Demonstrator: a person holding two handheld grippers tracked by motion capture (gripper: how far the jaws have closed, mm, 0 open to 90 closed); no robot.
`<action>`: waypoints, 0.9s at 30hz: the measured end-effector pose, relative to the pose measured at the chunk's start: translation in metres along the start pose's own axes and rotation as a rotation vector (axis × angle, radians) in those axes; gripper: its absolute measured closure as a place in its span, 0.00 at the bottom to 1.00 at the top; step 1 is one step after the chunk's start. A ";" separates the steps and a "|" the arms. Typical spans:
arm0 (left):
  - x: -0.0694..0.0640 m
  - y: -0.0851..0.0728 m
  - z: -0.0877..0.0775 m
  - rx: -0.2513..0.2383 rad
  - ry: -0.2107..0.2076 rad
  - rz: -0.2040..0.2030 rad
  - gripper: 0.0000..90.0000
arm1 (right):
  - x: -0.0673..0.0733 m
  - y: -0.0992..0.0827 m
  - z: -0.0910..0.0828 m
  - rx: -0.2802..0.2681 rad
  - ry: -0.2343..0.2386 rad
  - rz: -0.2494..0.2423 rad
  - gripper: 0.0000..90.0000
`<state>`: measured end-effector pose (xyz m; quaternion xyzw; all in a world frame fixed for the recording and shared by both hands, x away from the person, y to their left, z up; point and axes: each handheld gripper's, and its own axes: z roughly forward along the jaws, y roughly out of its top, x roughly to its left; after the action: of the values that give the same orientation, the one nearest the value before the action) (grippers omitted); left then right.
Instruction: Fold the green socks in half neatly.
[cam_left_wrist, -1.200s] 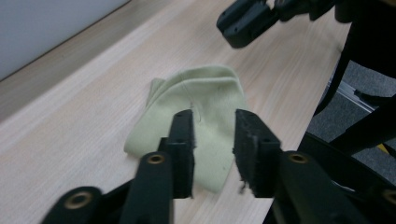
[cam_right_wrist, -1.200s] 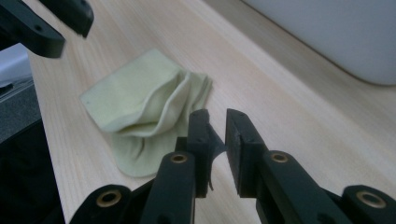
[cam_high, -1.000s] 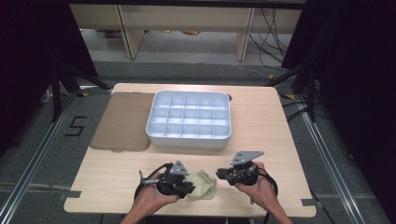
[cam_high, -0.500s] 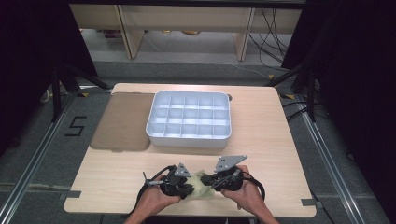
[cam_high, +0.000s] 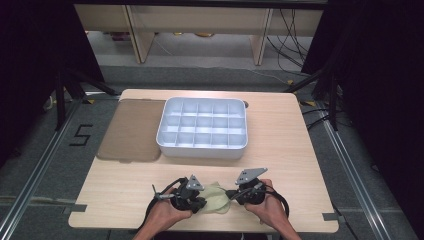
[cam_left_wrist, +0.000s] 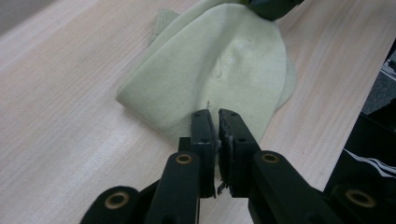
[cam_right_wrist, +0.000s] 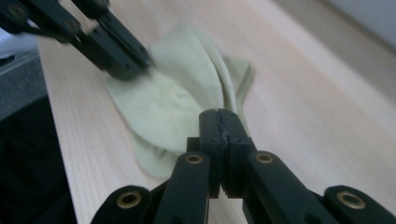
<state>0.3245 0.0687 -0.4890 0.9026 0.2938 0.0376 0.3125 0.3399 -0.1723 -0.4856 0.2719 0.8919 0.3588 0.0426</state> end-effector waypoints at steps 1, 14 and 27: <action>0.000 0.001 -0.001 -0.015 0.004 -0.003 0.92 | 0.001 0.004 -0.004 -0.024 -0.006 -0.022 0.99; 0.026 0.014 0.012 -0.065 0.066 -0.105 0.92 | -0.007 0.021 0.016 -0.005 -0.019 -0.041 0.99; 0.027 0.012 0.014 -0.062 0.081 -0.101 0.93 | 0.004 0.007 0.003 -0.017 0.026 -0.024 0.98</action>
<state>0.3565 0.0686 -0.4958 0.8742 0.3500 0.0676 0.3298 0.3401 -0.1640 -0.4831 0.2561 0.8925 0.3693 0.0375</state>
